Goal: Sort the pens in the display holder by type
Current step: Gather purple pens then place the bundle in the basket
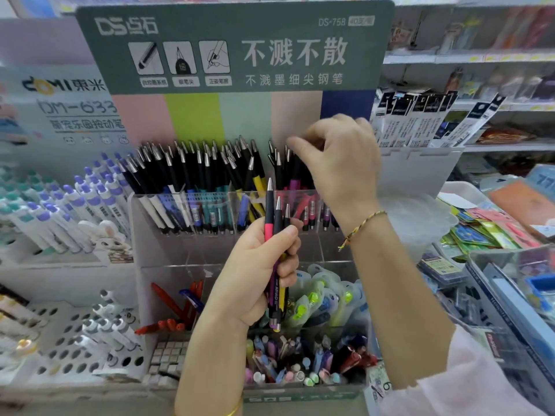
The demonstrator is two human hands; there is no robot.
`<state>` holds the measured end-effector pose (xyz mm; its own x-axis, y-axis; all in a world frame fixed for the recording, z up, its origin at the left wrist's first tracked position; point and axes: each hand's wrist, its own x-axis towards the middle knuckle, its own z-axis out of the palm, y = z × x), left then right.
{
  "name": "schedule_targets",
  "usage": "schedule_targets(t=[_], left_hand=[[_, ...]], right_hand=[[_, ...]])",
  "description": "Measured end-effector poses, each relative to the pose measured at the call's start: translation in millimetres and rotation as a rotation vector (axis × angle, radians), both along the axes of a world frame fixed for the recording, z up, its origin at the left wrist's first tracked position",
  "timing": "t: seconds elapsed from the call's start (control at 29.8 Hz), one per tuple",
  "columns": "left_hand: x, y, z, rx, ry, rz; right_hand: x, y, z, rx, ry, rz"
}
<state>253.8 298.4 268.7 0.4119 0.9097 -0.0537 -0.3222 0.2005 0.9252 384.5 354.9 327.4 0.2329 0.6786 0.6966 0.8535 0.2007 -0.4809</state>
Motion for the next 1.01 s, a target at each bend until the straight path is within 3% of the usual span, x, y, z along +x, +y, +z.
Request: schedule_targets(t=[0.2,0.5,0.7,0.87,1.01], left_hand=[[-2.2,1.2,1.1,-0.036,-0.058,-0.022],[6.3,-0.9,7.4,0.006,-0.073,-0.061],[27.6,2.2,12.9,0.004,-0.050,0.004],[35.3,1.7,10.7,0.001,-0.066,0.018],[35.0,0.0,7.9,0.029,-0.054,0.016]], right_hand=[[-1.0,1.4,-9.0,-0.007,0.009,-0.013],[5.6,-13.9,14.8,0.471,0.215,0.061],[25.5,-28.2,30.0,0.740,0.133,-0.060],[36.8,-18.6,15.4,0.624,0.052,-0.100],[41.6,0.1,-11.7,0.211,-0.044,-0.067]])
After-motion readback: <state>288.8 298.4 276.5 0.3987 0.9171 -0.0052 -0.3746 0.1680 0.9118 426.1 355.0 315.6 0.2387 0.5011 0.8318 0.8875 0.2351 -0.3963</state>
